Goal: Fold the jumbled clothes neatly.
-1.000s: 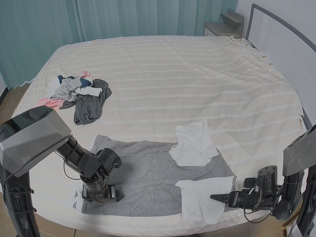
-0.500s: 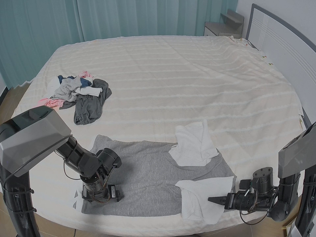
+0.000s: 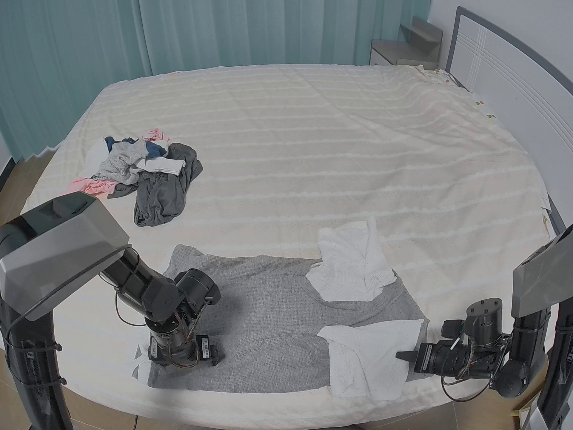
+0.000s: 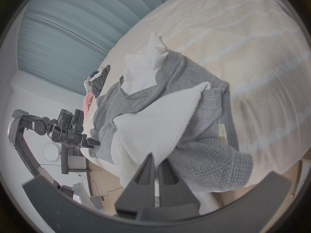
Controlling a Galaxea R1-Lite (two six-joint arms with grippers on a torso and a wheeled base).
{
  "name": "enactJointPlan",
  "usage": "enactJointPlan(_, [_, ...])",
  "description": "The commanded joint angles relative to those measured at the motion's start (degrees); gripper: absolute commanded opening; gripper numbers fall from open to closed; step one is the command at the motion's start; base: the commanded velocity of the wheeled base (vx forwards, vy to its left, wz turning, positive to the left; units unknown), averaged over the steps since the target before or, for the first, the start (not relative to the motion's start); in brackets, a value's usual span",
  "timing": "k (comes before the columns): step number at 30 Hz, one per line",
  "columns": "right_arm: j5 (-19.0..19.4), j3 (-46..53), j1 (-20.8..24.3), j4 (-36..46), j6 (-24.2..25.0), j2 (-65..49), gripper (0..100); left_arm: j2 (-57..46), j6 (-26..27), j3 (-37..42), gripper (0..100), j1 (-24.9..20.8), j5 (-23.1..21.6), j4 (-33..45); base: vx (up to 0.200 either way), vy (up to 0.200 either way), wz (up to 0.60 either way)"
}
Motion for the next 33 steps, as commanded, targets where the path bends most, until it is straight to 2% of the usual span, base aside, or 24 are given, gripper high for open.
enactJointPlan(1, [0.03,0.03,-1.88,0.08,0.01,-1.34,0,-0.02,-0.02,-0.01,100,-0.01,0.02,0.01,0.0,0.0,0.0])
enactJointPlan(33, [1.79,-0.93,-5.13,3.85,-0.08,-3.01,0,0.07,-0.02,-0.01,100,-0.01,0.11,0.01,0.0,0.0,0.0])
